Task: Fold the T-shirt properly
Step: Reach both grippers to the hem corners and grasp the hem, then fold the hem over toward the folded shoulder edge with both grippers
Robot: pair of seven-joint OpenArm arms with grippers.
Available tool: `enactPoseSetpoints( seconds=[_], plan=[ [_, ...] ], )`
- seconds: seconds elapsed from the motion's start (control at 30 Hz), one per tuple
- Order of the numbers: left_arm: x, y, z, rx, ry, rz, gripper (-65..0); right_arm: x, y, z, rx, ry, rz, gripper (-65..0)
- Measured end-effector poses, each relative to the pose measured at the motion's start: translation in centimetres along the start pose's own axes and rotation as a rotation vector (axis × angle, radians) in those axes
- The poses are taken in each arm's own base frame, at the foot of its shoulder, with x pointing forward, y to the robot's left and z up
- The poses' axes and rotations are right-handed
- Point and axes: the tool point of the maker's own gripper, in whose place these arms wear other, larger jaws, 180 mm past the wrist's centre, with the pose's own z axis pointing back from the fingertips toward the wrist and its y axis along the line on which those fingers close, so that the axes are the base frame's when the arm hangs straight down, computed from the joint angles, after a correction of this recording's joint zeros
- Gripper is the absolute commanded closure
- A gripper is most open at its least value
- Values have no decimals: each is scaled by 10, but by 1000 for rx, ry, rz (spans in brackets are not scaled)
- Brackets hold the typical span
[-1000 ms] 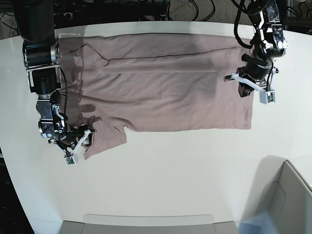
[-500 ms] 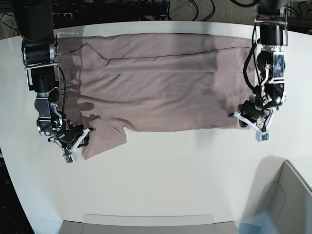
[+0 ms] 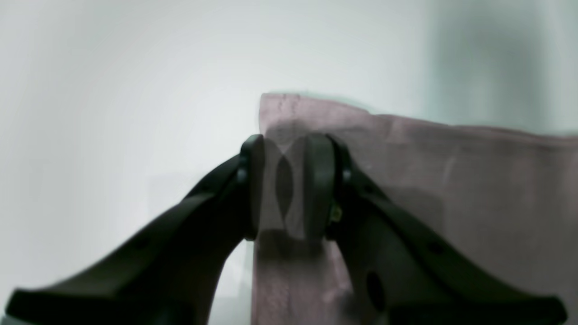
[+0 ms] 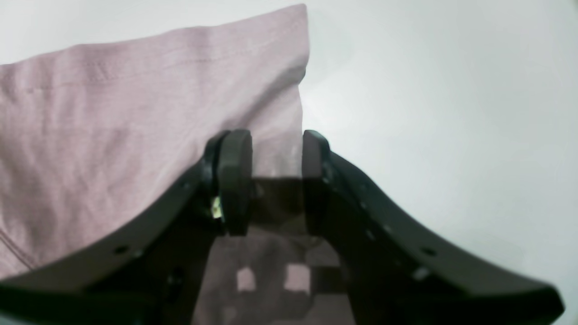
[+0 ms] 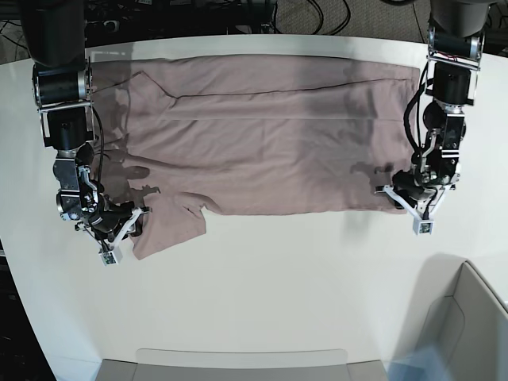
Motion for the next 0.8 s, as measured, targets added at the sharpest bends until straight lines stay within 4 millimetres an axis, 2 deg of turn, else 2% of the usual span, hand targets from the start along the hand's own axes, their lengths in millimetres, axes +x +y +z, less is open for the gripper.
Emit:
enactPoseSetpoints(
  seconds=[0.07, 0.1, 0.17, 0.33, 0.5, 0.6, 0.73, 0.8],
  plan=[
    [0, -8, 0, -49, -1, -42, -31, 3, 4, 2, -2, 9, 26, -134],
    [-1, -8, 0, -48, 3, -40, 0, 4, 6, 2, -2, 8, 36, -83],
    [-1, -5, 0, -35, 1, -29, 0, 3, 9, 2, 5, 3, 36, 0],
    [2, 12, 5, -19, -30, 62, 0, 7, 9, 3, 6, 5, 47, 0],
    [1, 32, 25, 1, -56, 169, 0, 12, 13, 10, -7, 13, 101, 0],
    [6, 35, 36, 14, -91, 150, 0, 27, 9, 21, 6, -60, 26, 0],
    [11, 28, 42, -2, -118, 128, 0, 43, -15, 39, -30, -92, -32, 0],
    [9, 25, 42, -12, -115, 132, 0, 48, -20, 47, -44, -101, -32, 0]
  ],
)
